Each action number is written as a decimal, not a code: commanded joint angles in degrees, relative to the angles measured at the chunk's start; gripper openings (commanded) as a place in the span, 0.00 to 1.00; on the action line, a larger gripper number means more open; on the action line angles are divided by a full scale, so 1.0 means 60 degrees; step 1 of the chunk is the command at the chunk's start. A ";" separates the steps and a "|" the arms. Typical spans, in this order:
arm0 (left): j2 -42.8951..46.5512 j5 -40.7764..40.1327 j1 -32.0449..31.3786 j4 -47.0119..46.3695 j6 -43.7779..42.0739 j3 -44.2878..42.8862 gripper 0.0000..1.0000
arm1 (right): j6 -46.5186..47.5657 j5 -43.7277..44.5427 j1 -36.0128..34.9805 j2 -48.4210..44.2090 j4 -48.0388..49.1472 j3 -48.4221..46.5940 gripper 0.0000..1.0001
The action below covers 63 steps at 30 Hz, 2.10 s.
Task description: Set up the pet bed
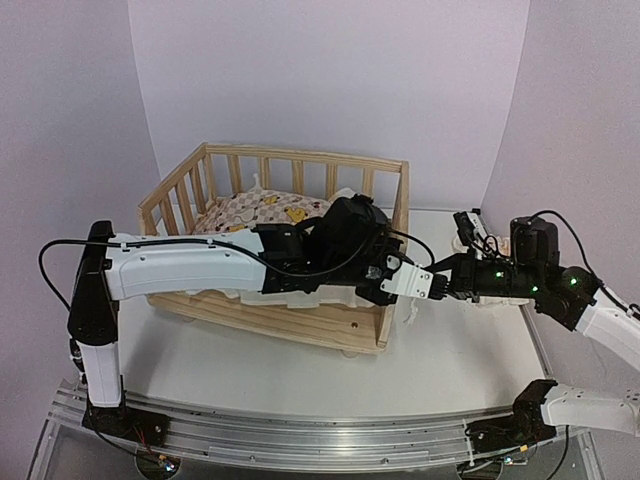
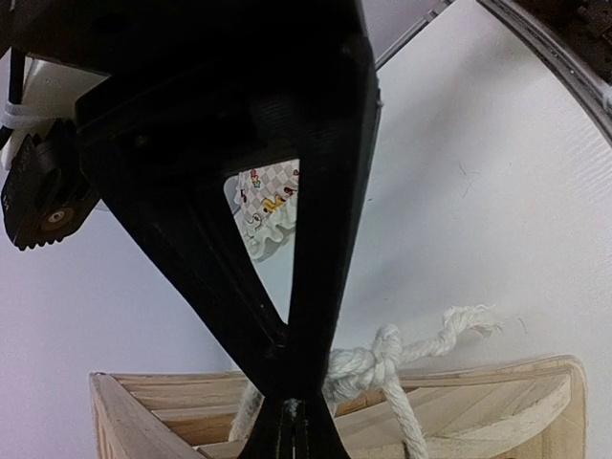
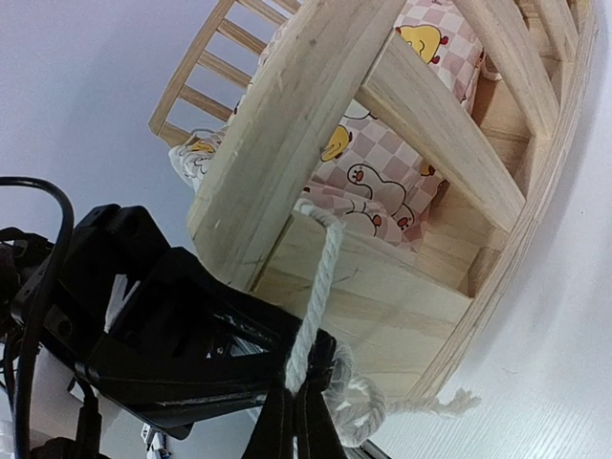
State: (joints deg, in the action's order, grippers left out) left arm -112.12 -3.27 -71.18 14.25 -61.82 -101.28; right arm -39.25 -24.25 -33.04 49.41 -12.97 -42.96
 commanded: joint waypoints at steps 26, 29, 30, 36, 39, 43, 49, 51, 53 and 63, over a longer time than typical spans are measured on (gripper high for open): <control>-0.0493 0.0817 0.1128 -0.5429 -0.0555 0.3063 0.00 | 0.0111 0.0675 -0.0033 -0.0034 -0.1817 -0.0219 0.40; -0.0560 0.0796 0.1192 -0.5497 -0.0528 0.3141 0.00 | 0.0536 0.1277 -0.0031 -0.0151 -0.2568 -0.0622 0.43; -0.0572 0.0789 0.1200 -0.5494 -0.0517 0.3165 0.00 | 0.0688 0.1511 -0.0032 -0.0162 -0.2813 -0.0755 0.43; -0.0608 0.0793 0.1234 -0.5398 -0.0514 0.3235 0.00 | 0.1491 0.2771 0.0028 0.0123 -0.3270 -0.1148 0.27; -0.0576 0.0818 0.1281 -0.5365 -0.0481 0.3284 0.00 | 0.1567 0.3126 0.0299 0.0575 -0.3208 -0.1290 0.25; -0.0551 0.0869 0.1334 -0.5385 -0.0485 0.3330 0.00 | 0.1557 0.2235 0.0544 0.1476 -0.2596 -0.1443 0.38; -0.0565 0.0987 0.1405 -0.5391 -0.0411 0.3278 0.00 | 0.2421 0.1141 0.0617 0.1429 -0.1092 -0.0872 0.46; -0.0585 0.1012 0.1414 -0.5341 -0.0390 0.3241 0.00 | 0.2504 0.0716 0.0621 0.1551 -0.0682 -0.0791 0.43; -0.0594 0.1013 0.1418 -0.5299 -0.0389 0.3220 0.00 | 0.2377 0.0150 0.0628 0.1781 -0.0218 -0.0747 0.42; -0.0636 0.1266 0.1572 -0.4263 0.0235 0.2756 0.00 | 0.2516 -0.1331 0.0628 0.1436 0.0805 -0.0157 0.45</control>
State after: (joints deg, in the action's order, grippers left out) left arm -113.78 7.61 -65.49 -21.86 -63.77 -83.38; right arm -25.96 -25.34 -28.89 60.19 -14.56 -44.31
